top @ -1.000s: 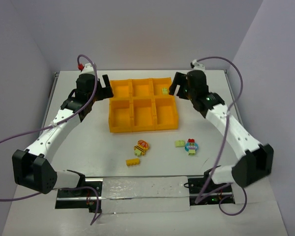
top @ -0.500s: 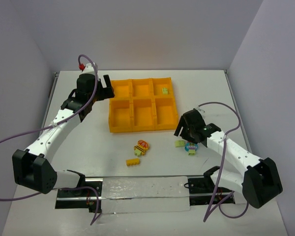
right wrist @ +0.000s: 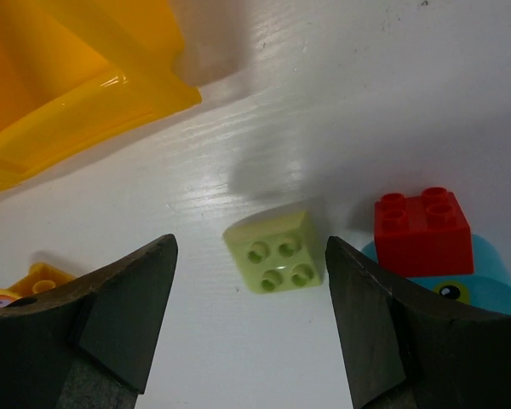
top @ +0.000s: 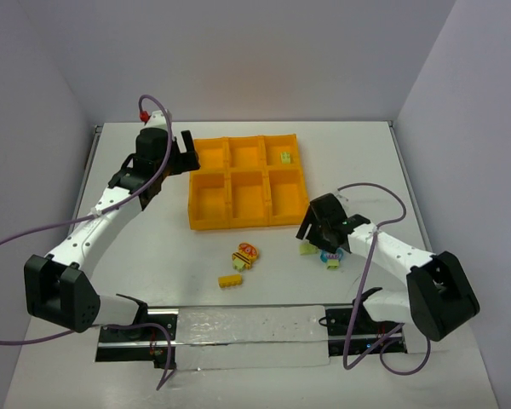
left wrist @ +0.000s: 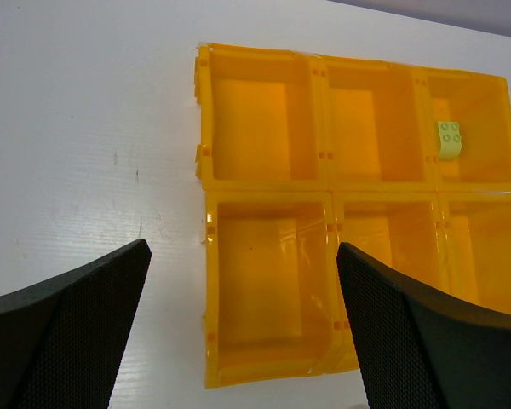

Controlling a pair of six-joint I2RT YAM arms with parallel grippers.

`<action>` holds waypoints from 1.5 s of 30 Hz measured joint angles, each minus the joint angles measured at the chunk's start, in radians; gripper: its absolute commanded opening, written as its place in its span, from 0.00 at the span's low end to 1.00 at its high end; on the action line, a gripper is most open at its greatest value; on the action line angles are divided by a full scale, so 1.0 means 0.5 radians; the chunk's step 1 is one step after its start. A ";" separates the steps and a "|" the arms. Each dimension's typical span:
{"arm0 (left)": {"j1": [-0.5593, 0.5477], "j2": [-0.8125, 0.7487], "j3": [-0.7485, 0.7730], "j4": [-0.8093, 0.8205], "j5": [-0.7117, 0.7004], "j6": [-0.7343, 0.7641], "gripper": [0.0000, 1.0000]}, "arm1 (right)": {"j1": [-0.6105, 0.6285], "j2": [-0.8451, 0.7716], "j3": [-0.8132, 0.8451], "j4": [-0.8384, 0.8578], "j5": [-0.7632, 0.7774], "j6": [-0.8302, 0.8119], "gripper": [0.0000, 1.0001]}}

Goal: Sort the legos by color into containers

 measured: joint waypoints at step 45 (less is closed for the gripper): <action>-0.013 0.000 0.000 0.000 0.000 0.000 0.99 | 0.548 0.723 0.546 0.076 -0.128 -0.720 0.97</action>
